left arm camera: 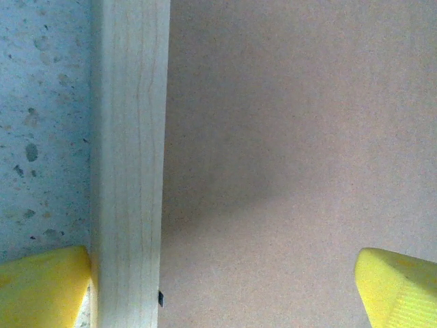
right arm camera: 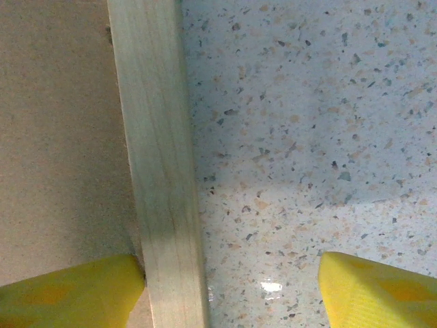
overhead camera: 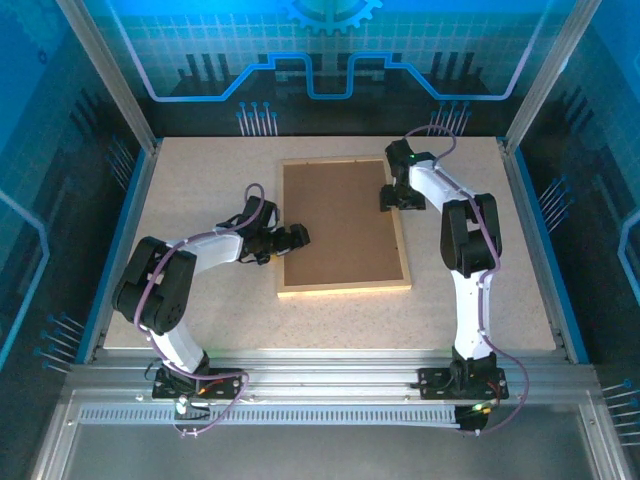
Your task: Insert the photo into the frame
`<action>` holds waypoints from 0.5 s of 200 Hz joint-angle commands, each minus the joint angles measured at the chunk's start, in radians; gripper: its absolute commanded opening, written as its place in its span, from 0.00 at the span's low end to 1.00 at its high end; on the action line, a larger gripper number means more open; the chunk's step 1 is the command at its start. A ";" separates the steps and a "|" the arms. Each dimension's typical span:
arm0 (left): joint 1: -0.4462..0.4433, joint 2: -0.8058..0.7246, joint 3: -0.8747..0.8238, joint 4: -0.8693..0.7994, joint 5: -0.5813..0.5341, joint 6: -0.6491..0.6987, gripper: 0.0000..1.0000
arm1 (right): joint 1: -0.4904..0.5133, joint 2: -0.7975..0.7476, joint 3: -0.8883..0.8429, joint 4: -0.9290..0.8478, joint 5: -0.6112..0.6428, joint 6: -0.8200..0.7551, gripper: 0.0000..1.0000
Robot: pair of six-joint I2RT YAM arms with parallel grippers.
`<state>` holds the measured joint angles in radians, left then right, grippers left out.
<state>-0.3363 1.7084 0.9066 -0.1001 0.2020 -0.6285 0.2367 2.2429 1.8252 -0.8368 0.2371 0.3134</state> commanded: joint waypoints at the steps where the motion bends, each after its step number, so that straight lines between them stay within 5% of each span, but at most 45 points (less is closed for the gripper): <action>1: -0.010 -0.010 -0.009 0.055 0.060 -0.009 0.99 | 0.076 0.072 -0.011 -0.038 -0.142 0.001 0.74; 100: 0.054 -0.062 0.061 -0.030 0.041 0.059 0.99 | -0.043 -0.157 -0.137 0.073 -0.304 0.007 0.75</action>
<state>-0.3069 1.6817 0.9134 -0.1246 0.2119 -0.6163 0.2321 2.1857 1.7313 -0.7834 0.0116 0.3141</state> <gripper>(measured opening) 0.989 0.749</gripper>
